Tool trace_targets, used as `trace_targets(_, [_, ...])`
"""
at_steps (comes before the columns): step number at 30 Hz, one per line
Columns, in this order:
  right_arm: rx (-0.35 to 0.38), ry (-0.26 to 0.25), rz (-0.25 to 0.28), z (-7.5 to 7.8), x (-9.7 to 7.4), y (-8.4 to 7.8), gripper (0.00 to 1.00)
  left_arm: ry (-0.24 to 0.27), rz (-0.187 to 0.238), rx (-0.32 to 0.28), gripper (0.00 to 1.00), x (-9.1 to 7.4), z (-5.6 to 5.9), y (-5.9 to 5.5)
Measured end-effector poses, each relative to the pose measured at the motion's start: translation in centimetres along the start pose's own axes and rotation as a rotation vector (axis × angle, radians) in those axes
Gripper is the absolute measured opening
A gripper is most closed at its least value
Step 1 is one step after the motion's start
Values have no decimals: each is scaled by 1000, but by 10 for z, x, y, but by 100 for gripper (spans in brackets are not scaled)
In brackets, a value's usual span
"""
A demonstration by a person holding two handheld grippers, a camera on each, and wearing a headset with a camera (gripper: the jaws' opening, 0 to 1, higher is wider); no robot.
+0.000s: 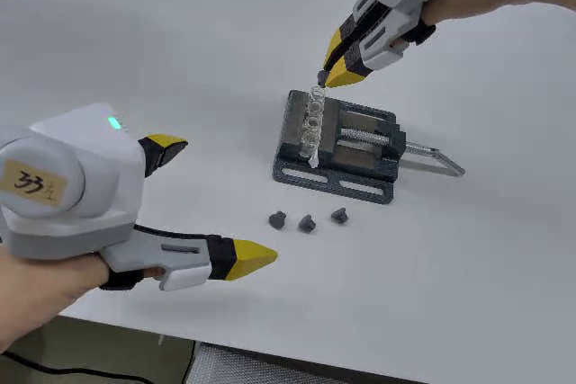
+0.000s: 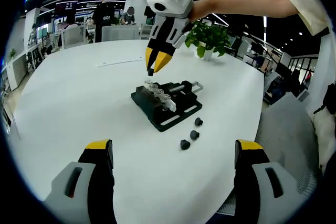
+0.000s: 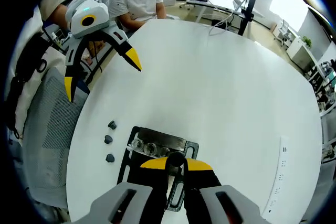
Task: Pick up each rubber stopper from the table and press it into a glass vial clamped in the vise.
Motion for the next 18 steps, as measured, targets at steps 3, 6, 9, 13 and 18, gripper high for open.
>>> trace_targets(3, [-8, 7, -15, 5, 5, -4, 6, 0, -4, -7, 96, 1, 0, -2])
trace_targets(6, [4, 9, -6, 5, 7, -3, 6, -1, -8, -9, 96, 2, 0, -3])
trace_targets(9, [-10, 8, -18, 5, 10, -5, 6, -2, -9, -14, 96, 3, 1, -4])
trace_targets(13, [-1, 4, -11, 7, 12, -7, 6, -3, -11, -19, 96, 4, 0, -6])
trace_targets(18, [-11, 7, -25, -1, 12, -6, 6, -4, -13, -23, 96, 4, -3, -9])
Point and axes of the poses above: the centre of the closed fingertips' face, and the gripper's own axes: x roughly forward along the fingers, z roughly to its right, y roughly out of its top, the point moved 5 cm from there along -x, roughly backward along the fingers, and after that the axes turned 7 degrees about -x, right-handed, at the moved point
